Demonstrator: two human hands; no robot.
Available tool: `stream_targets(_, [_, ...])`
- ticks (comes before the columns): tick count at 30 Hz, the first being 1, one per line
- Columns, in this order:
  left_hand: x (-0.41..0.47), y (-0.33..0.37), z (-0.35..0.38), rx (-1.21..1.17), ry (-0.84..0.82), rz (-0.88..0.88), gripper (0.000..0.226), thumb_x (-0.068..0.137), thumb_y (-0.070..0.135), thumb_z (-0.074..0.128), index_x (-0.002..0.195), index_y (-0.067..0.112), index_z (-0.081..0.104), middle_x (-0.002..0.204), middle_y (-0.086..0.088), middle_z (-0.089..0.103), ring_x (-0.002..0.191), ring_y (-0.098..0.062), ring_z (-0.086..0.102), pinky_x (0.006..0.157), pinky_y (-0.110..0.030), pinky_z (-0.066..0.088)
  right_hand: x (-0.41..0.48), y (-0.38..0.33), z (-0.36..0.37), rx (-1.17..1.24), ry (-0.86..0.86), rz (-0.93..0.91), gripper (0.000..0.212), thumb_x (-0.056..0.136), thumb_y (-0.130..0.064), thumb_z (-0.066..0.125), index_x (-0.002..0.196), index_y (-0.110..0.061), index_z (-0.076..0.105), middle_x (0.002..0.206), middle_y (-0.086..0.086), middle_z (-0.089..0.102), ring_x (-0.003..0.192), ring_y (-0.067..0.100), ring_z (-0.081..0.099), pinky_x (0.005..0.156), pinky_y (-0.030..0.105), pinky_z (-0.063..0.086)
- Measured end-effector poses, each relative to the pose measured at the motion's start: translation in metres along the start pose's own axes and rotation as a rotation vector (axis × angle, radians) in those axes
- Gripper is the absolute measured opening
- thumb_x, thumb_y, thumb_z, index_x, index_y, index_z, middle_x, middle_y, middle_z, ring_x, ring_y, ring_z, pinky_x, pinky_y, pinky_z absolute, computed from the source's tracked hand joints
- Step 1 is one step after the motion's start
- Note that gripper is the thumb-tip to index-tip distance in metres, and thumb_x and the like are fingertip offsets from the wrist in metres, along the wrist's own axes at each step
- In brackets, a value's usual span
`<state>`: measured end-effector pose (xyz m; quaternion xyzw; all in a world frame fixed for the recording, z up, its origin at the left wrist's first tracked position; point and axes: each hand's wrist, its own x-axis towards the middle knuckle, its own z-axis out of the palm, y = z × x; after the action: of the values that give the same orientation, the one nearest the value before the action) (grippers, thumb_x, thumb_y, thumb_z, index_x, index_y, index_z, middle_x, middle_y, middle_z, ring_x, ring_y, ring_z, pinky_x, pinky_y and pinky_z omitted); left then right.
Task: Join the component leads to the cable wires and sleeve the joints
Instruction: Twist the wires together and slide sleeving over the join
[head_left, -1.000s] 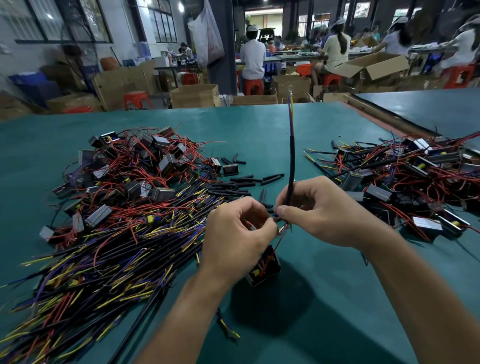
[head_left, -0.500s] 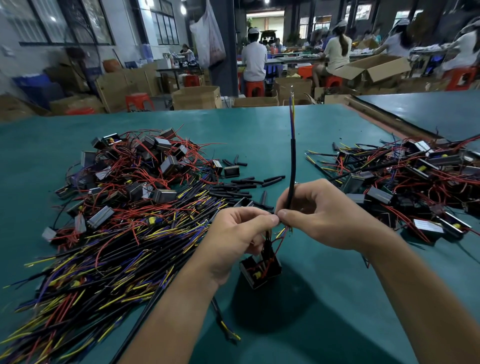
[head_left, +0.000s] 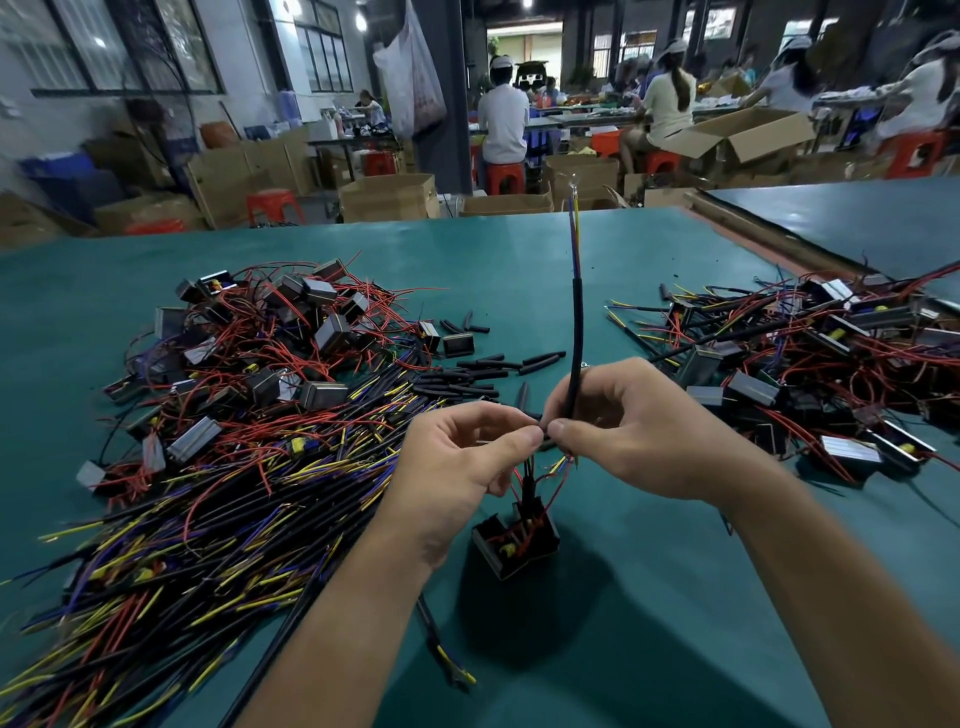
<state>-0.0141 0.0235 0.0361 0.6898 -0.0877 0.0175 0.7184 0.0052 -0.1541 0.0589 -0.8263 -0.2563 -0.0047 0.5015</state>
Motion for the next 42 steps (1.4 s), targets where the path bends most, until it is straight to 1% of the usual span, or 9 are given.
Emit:
stream_targets(4, [0.001,-0.005,0.002,0.147,0.074,0.181,0.014,0.080,0.002,0.074,0.073,0.015,0.075,0.057,0.002,0.065,0.044,-0.012,0.052,0.046,-0.022,0.045,0.003,0.003,0.002,0.021,0.035,0.048,0.015,0.089,-0.007,0.066,0.075,-0.012,0.069,0.063,0.000,0.063,0.060,0.012,0.054,0.060,0.033,0.045])
stream_targets(8, [-0.001,-0.009,0.004,0.313,0.118,0.330,0.010,0.079,0.014,0.075,0.074,0.022,0.074,0.055,0.002,0.064,0.043,-0.013,0.055,0.047,-0.028,0.046,0.004,0.005,0.001,0.045,0.071,0.086,0.015,0.088,-0.008,0.067,0.074,-0.011,0.070,0.068,0.011,0.070,0.063,0.015,0.060,0.066,0.044,0.052])
stream_targets(12, [-0.001,-0.009,0.003,0.299,0.133,0.328,0.016,0.078,0.010,0.078,0.075,0.026,0.076,0.059,0.009,0.067,0.045,-0.009,0.056,0.048,-0.023,0.046,0.006,0.005,0.003,0.045,0.090,0.098,0.015,0.088,-0.008,0.068,0.073,-0.011,0.070,0.071,0.014,0.071,0.064,0.017,0.061,0.072,0.053,0.054])
stream_targets(16, [-0.003,-0.008,0.003,0.293,0.134,0.320,0.018,0.076,0.010,0.080,0.075,0.027,0.076,0.068,0.007,0.073,0.051,-0.010,0.062,0.050,-0.028,0.052,0.004,0.005,0.003,0.048,0.115,0.107,0.016,0.088,-0.007,0.068,0.072,-0.012,0.070,0.070,0.013,0.071,0.064,0.017,0.062,0.073,0.053,0.055])
stream_targets(20, [-0.003,-0.007,0.003,0.324,0.130,0.348,0.012,0.077,0.012,0.077,0.075,0.024,0.076,0.064,0.003,0.071,0.049,-0.021,0.059,0.046,-0.037,0.050,0.004,0.003,0.003,0.057,0.111,0.107,0.014,0.088,-0.007,0.069,0.074,-0.010,0.071,0.075,0.017,0.071,0.066,0.020,0.063,0.075,0.054,0.055])
stream_targets(24, [-0.004,-0.007,0.002,0.385,0.124,0.378,0.014,0.079,0.010,0.077,0.073,0.022,0.076,0.058,0.008,0.067,0.047,-0.007,0.053,0.047,-0.023,0.043,0.004,0.001,0.003,0.077,0.111,0.100,0.012,0.088,-0.006,0.068,0.076,-0.008,0.070,0.075,0.018,0.071,0.067,0.020,0.063,0.073,0.049,0.056])
stream_targets(30, [-0.002,-0.008,0.001,0.361,0.135,0.350,0.013,0.079,0.009,0.077,0.076,0.021,0.076,0.064,0.007,0.070,0.050,-0.006,0.056,0.049,-0.030,0.048,0.005,0.001,0.003,0.181,0.130,0.087,0.011,0.089,-0.001,0.066,0.078,-0.003,0.068,0.067,0.004,0.068,0.062,0.012,0.063,0.061,0.021,0.053])
stream_targets(37, [-0.001,-0.012,0.001,0.335,0.167,0.314,0.014,0.078,0.008,0.078,0.081,0.022,0.078,0.072,0.009,0.073,0.057,-0.005,0.062,0.057,-0.028,0.051,0.005,0.002,0.004,0.125,0.153,0.036,0.009,0.090,-0.006,0.067,0.081,-0.005,0.069,0.069,0.003,0.070,0.064,0.014,0.063,0.066,0.030,0.055])
stream_targets(42, [0.000,-0.011,0.001,0.330,0.167,0.311,0.019,0.077,0.005,0.078,0.079,0.024,0.078,0.065,0.012,0.071,0.053,0.001,0.058,0.056,-0.018,0.044,0.006,0.002,0.005,0.140,0.156,0.014,0.011,0.090,-0.004,0.067,0.079,-0.008,0.069,0.069,0.004,0.070,0.064,0.012,0.062,0.063,0.023,0.054])
